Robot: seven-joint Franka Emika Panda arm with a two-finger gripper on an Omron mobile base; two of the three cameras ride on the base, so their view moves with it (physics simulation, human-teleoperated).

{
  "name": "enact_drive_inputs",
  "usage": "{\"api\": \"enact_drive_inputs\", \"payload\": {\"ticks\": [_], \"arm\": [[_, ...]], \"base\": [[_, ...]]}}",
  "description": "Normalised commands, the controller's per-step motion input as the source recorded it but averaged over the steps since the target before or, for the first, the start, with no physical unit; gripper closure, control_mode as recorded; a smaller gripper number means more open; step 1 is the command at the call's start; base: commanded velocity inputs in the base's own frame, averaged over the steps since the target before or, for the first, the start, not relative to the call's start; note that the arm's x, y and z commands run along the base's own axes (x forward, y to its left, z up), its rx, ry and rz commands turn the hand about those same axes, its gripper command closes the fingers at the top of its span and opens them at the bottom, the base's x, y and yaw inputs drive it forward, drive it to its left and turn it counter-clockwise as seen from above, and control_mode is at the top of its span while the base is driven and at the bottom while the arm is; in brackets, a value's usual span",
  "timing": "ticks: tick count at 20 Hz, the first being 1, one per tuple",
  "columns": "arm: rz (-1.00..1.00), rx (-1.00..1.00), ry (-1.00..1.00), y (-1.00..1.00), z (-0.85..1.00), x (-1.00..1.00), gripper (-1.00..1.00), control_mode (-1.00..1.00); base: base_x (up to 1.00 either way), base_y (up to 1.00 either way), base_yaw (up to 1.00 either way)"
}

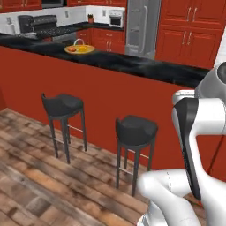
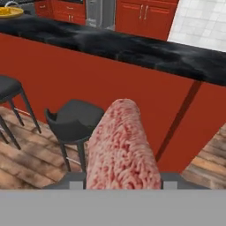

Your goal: Take the cheese, steak, and squash from the fridge and place them on the plate on the dining counter to create an appetizer plate.

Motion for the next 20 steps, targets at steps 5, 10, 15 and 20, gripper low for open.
{"api": "enact_drive_inputs", "payload": {"ticks": [5, 10, 15, 20], "arm": [[0.0, 0.0, 0.0, 0.0, 0.0, 0.0, 1.0, 1.0], [0.0, 0.0, 0.0, 0.0, 0.0, 0.0, 1.0, 1.0], [0.0, 0.0, 0.0, 0.0, 0.0, 0.0, 1.0, 1.0], [0.0, 0.0, 0.0, 0.0, 0.0, 0.0, 1.0, 1.0]], "base": [[0.65, 1.0, -0.39], [0.51, 1.0, -0.33], [0.36, 1.0, -0.29], [0.4, 1.0, -0.28]]}}
